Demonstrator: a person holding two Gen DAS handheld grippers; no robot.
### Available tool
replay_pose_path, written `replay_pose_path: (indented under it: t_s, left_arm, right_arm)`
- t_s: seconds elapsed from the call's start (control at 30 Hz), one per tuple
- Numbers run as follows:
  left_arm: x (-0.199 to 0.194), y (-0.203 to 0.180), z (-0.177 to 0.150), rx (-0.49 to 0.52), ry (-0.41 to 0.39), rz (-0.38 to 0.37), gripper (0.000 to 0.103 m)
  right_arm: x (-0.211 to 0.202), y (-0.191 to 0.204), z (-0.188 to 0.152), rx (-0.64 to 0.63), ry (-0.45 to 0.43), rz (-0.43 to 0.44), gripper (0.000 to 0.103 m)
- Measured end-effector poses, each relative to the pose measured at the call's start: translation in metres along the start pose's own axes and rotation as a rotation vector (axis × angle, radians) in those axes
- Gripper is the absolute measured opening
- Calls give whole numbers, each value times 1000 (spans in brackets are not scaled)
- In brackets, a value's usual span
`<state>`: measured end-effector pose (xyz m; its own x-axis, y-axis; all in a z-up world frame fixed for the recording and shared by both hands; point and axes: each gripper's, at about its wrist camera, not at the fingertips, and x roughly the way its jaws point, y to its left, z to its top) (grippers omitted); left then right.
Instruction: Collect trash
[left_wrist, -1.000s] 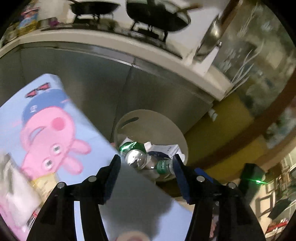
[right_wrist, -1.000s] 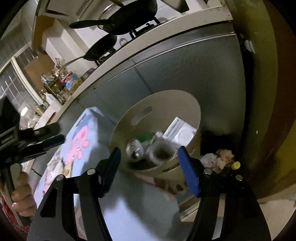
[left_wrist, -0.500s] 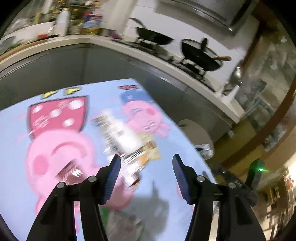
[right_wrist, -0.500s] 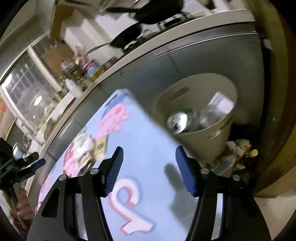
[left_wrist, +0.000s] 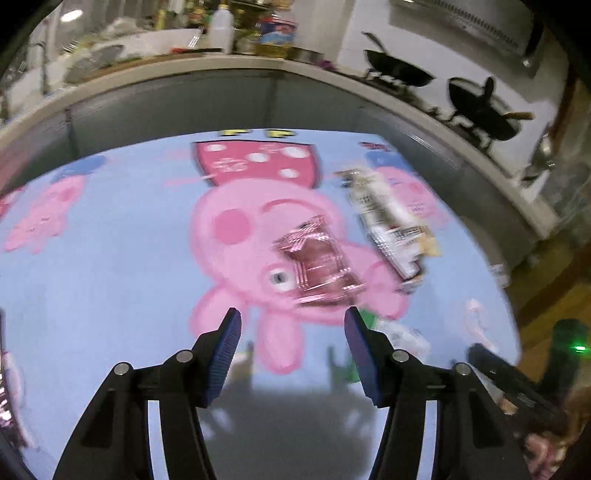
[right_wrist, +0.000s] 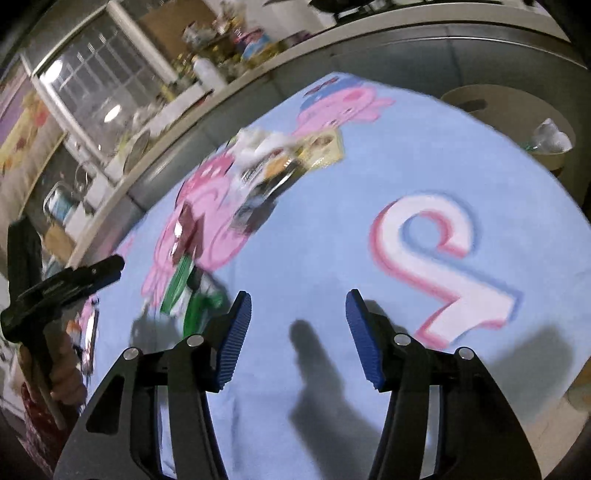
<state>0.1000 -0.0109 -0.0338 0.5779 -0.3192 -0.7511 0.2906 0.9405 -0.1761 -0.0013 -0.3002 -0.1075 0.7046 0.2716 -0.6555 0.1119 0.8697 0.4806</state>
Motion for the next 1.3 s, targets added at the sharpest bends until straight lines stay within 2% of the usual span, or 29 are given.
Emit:
replay_pose_path:
  t_s: [0.07, 0.17, 0.33, 0.53, 0.6, 0.67, 0.73, 0.87, 0.93, 0.97, 1.03, 1.13, 1.2, 1.3]
  left_arm:
    - [-1, 6, -8, 9, -8, 85, 58]
    - [1, 15, -16, 1, -6, 167, 58]
    - [7, 31, -29, -35, 14, 207, 59]
    - [14, 47, -37, -79, 41, 230, 59]
    - [16, 51, -38, -91, 50, 240, 59]
    - [17, 56, -39, -98, 52, 255, 59]
    - [18, 57, -38, -91, 46, 276, 63]
    - [18, 59, -38, -80, 37, 294, 64]
    - [20, 59, -37, -73, 32, 297, 67]
    - [20, 60, -37, -72, 26, 296, 67]
    - [21, 62, -36, -70, 18, 293, 69]
    - [23, 64, -35, -66, 5, 290, 72]
    - [24, 64, -36, -62, -4, 289, 74]
    - [24, 63, -36, -63, -10, 284, 76]
  right_arm:
    - [5, 12, -9, -31, 22, -9, 53]
    - [8, 29, -19, -93, 27, -39, 54]
    - [6, 41, -31, -138, 18, -83, 59]
    - [6, 42, -32, -132, 4, -76, 69]
    - [6, 41, -32, -120, -2, -59, 72]
    - [5, 37, -33, -99, -15, -11, 81]
    - [5, 35, -33, -87, -21, 15, 82]
    - [7, 42, -33, -130, -10, -17, 82]
    - [7, 44, -33, -142, -6, -33, 79]
    - [7, 44, -32, -144, -8, -42, 64]
    - [11, 41, -24, -132, 8, -30, 50]
    - [13, 36, -3, -125, -9, -34, 47]
    - [13, 40, 26, -157, -64, -51, 47]
    - [23, 45, 71, -179, -98, -47, 47]
